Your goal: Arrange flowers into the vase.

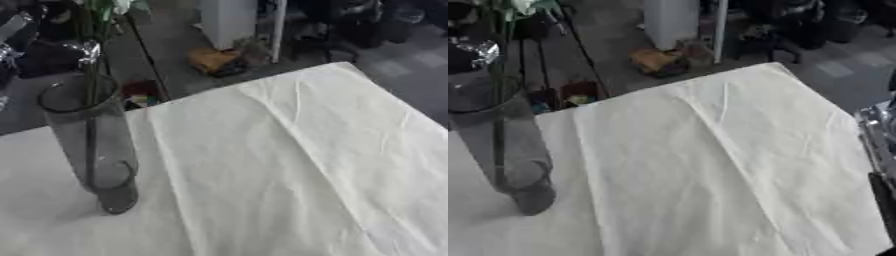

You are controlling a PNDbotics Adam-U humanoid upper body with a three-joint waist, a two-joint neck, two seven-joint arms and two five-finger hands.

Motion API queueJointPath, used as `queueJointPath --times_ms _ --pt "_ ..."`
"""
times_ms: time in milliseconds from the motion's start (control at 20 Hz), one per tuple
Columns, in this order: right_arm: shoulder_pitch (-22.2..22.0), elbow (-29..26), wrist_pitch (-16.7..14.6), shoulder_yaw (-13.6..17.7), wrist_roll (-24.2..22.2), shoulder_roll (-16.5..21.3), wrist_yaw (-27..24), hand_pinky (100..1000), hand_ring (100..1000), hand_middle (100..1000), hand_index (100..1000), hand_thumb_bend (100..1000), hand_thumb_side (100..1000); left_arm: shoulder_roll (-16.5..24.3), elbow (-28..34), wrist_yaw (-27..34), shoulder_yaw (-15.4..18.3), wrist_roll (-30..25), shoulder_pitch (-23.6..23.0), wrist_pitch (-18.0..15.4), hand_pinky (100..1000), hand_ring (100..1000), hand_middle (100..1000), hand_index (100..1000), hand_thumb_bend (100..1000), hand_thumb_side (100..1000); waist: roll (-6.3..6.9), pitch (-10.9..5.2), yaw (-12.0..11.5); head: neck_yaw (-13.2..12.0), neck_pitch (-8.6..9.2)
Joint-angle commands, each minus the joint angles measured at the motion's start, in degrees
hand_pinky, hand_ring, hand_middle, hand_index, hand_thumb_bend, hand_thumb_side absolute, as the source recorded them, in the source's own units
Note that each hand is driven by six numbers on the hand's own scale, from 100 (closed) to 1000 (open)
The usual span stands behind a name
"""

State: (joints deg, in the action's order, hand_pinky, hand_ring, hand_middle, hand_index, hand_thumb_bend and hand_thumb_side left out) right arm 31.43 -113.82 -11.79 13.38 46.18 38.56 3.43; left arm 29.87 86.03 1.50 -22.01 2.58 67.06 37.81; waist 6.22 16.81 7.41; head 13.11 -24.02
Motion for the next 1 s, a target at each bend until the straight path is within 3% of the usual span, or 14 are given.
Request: queueJointPath --times_ms 50,450,600,700,1000 --pt "0.5 -0.8 0.1 0.6 0.3 1.3 -0.3 776 865 817 887 100 1000 2.4 2.6 -1.6 -0.1 0.6 0.7 0.2 1000 1000 1000 1000 293 337 -0.31 -0.91 -0.1 0.2 0.63" --pt "0.3 -0.8 0.1 0.7 0.3 1.2 -0.3 776 865 817 884 100 1000 3.0 5.2 -2.3 -0.6 2.6 0.3 3.9 1000 1000 1000 1000 160 252 -0.41 -0.81 -0.3 0.2 0.68" --pt "0.2 -0.8 0.1 0.6 0.4 1.2 -0.3 776 865 816 884 100 1000 3.5 6.2 -2.3 -0.8 3.3 0.1 5.2 1000 1000 1000 1000 310 375 -0.46 -0.84 -0.4 0.2 0.74" --pt "0.2 -0.8 0.1 0.6 0.3 1.3 -0.2 776 865 815 883 100 1000 3.9 6.8 -2.7 -1.3 3.3 0.0 6.4 1000 1000 1000 1000 360 396 -0.51 -0.88 -0.5 0.3 0.73" --pt "0.1 -0.8 0.0 0.6 0.4 1.3 -0.3 776 864 813 882 100 1000 4.7 8.9 -3.5 -1.3 3.8 -0.3 8.5 1000 1000 1000 995 345 376 -0.73 -1.02 -0.9 0.3 0.61"
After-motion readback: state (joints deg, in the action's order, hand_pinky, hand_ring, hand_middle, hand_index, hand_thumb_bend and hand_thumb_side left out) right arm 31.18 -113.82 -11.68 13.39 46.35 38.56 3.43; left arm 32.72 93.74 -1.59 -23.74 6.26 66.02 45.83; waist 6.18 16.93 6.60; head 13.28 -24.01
